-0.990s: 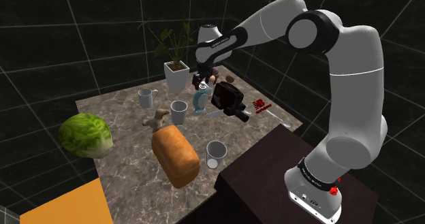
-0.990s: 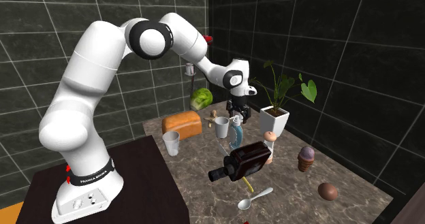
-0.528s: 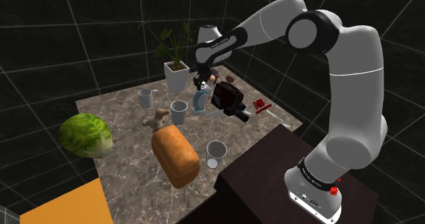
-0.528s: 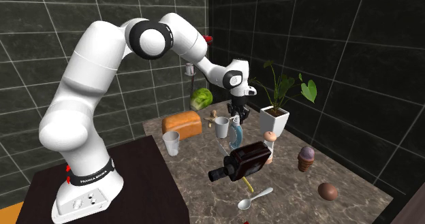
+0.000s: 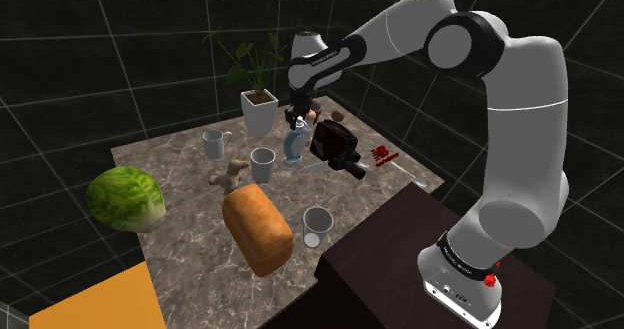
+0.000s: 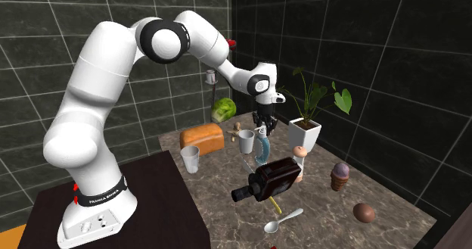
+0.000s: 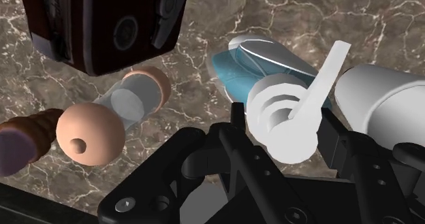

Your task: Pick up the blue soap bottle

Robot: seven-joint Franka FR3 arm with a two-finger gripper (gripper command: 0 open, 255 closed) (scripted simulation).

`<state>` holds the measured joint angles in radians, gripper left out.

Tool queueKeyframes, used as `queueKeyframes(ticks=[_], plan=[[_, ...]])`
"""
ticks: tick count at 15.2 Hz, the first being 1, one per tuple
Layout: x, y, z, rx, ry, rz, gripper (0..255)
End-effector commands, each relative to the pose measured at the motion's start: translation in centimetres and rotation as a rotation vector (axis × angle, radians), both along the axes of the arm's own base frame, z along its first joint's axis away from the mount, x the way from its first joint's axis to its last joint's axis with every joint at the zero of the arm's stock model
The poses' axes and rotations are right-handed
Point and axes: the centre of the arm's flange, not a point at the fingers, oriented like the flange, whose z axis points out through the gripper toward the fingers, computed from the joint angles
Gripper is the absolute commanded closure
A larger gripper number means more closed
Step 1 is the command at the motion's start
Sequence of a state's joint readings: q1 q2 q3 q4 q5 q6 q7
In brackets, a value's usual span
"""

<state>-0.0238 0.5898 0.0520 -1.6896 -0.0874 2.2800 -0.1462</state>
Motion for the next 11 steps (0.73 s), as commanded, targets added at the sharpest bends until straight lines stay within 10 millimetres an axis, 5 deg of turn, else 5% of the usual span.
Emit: queueKeyframes(ticks=[1, 11], plan=[[0.1, 0.1, 1.0, 0.000, 0.000, 0.000, 255], [0.1, 0.1, 6.3, 0.000, 0.000, 0.000, 255]])
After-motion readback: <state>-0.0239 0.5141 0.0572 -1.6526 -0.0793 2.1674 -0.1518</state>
